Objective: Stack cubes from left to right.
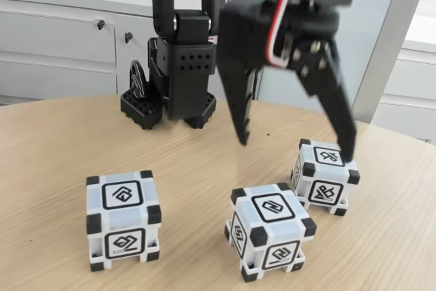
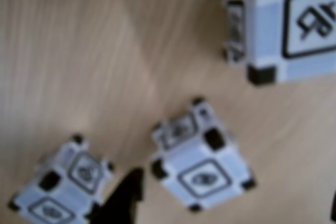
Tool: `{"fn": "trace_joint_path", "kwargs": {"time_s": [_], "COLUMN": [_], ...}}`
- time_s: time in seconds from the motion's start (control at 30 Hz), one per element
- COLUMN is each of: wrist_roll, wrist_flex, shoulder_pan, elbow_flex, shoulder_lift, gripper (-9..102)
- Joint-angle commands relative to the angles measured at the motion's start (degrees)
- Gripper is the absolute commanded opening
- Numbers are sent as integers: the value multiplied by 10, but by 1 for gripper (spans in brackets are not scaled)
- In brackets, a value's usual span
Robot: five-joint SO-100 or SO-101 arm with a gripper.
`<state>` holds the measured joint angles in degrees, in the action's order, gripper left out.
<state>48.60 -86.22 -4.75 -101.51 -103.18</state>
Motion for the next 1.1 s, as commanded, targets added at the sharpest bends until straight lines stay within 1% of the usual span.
{"fn": "trace_joint_path", "kwargs": {"time_s": [0.0,0.13,0.47,0.53,0.67,0.73,0.93,1.07], "wrist_roll": [15,19,-62,-79,-96,-92,-56,-31], "wrist_flex": [4,4,6,25,82,95,96,88], "shoulder_pan": [-1,-29,-165,-181,-190,-190,-190,-191], "elbow_flex": [27,27,28,28,27,27,27,27], "shoulder_lift": [12,14,16,18,44,61,112,118], "gripper": [36,37,37,37,38,38,38,38]}}
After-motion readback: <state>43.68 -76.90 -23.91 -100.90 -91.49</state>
